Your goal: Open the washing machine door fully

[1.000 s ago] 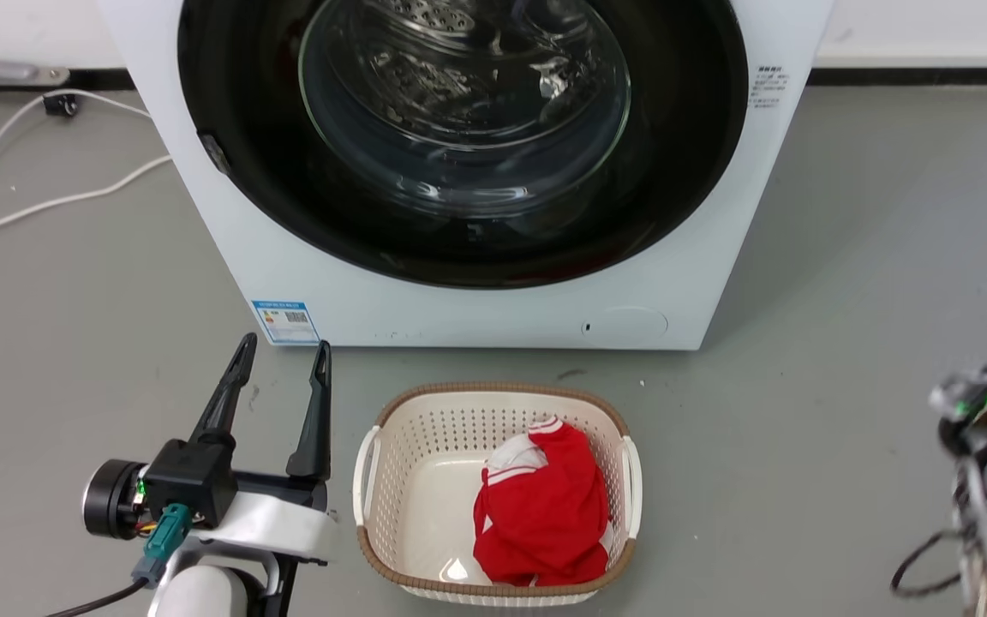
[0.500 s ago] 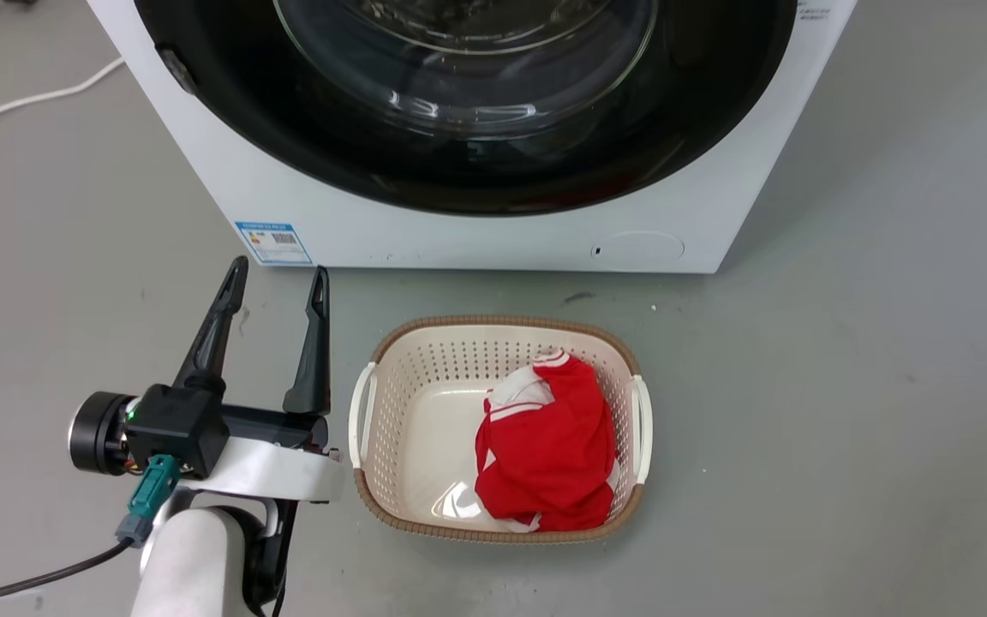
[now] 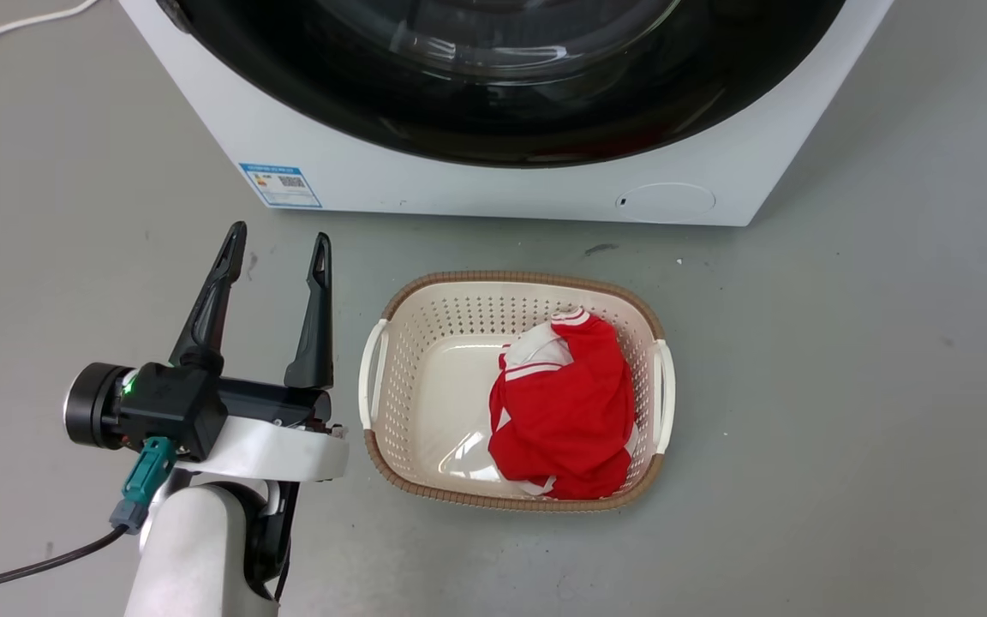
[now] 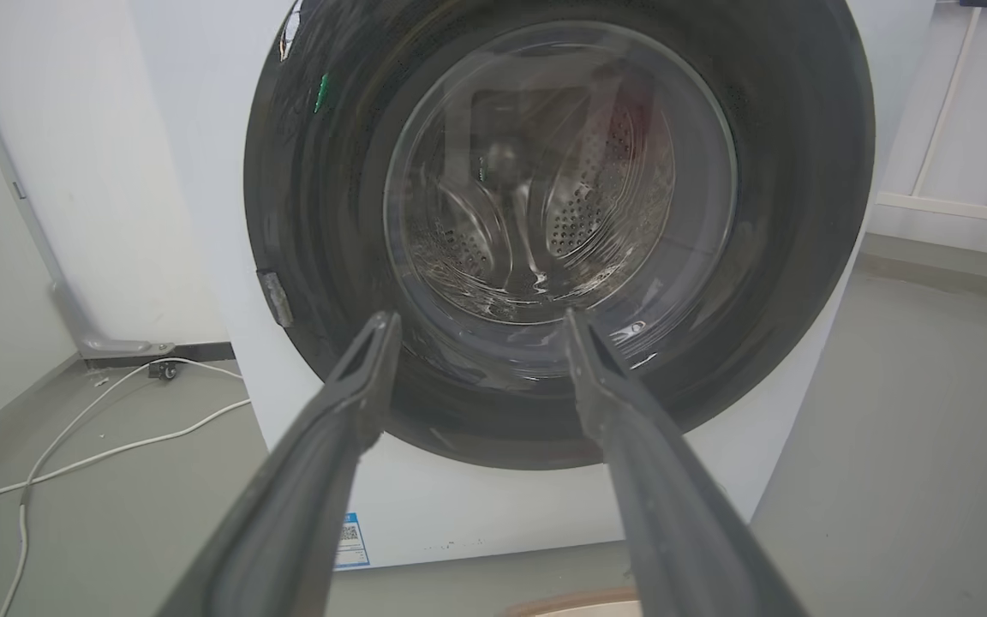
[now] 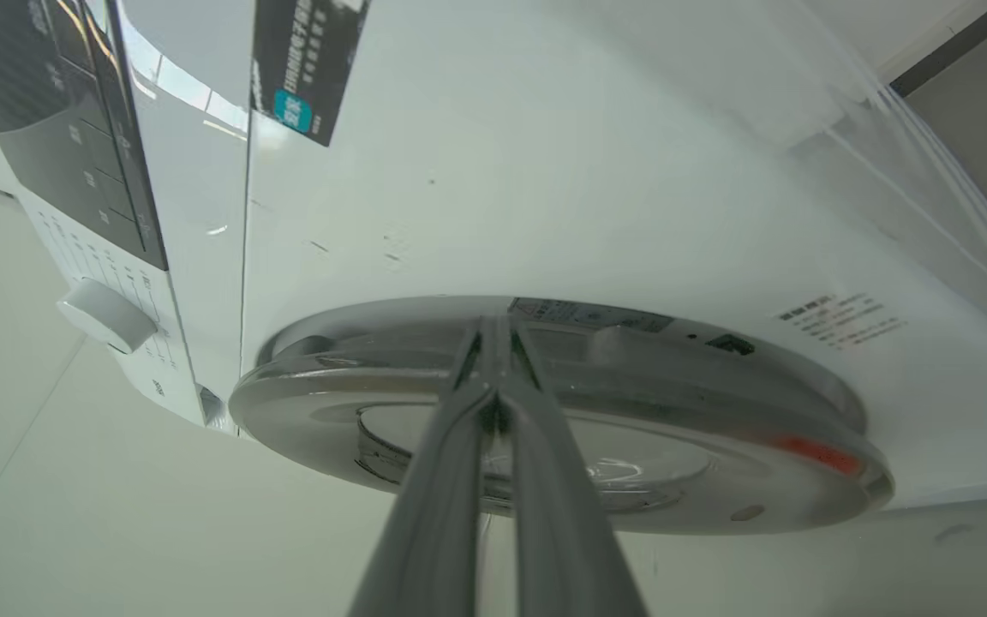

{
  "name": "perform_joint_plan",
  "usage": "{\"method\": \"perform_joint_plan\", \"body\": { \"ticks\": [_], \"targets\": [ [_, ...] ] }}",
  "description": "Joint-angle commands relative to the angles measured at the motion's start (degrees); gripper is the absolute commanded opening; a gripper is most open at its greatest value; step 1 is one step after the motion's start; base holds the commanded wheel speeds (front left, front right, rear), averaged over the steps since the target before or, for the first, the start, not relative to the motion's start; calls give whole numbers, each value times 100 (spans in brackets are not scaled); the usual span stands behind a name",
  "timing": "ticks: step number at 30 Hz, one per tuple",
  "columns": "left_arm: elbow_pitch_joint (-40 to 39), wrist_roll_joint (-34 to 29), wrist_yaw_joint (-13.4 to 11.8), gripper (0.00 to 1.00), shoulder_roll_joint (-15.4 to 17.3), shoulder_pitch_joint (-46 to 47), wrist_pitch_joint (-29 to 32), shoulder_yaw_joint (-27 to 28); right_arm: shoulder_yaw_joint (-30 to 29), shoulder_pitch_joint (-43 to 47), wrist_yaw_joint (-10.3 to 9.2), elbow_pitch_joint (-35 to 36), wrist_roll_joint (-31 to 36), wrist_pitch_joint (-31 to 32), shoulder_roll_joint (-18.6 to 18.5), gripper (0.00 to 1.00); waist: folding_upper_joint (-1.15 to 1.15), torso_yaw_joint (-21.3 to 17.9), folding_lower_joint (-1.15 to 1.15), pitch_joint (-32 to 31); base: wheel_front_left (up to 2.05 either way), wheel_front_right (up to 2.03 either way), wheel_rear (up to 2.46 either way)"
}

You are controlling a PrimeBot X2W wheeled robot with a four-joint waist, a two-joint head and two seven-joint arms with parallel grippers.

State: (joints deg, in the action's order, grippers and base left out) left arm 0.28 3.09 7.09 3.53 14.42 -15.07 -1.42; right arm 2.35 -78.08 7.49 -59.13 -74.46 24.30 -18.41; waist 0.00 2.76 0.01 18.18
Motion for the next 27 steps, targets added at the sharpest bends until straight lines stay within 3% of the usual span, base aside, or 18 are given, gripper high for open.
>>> {"method": "perform_joint_plan", "body": {
  "ticks": [1,9,21,27],
  "targets": [
    [-23,-21,18,100,-1,84,-16,-11,98,-185,0,-152,142,79,31,0,0,53,-1,84,0,0,0],
    [-86,-4,18,100,-23,239,-15,-91,318,-770,0,-687,524,192,208,0,0,197,-1,420,0,0,0],
    [-147,13,23,100,-51,468,-16,-191,365,-1376,-2,-1039,802,64,194,0,0,343,-1,865,0,0,0],
    [-117,19,10,100,-56,540,-16,-241,421,-1469,0,-1051,808,494,210,0,0,378,-1,952,0,0,0]
  ]
}}
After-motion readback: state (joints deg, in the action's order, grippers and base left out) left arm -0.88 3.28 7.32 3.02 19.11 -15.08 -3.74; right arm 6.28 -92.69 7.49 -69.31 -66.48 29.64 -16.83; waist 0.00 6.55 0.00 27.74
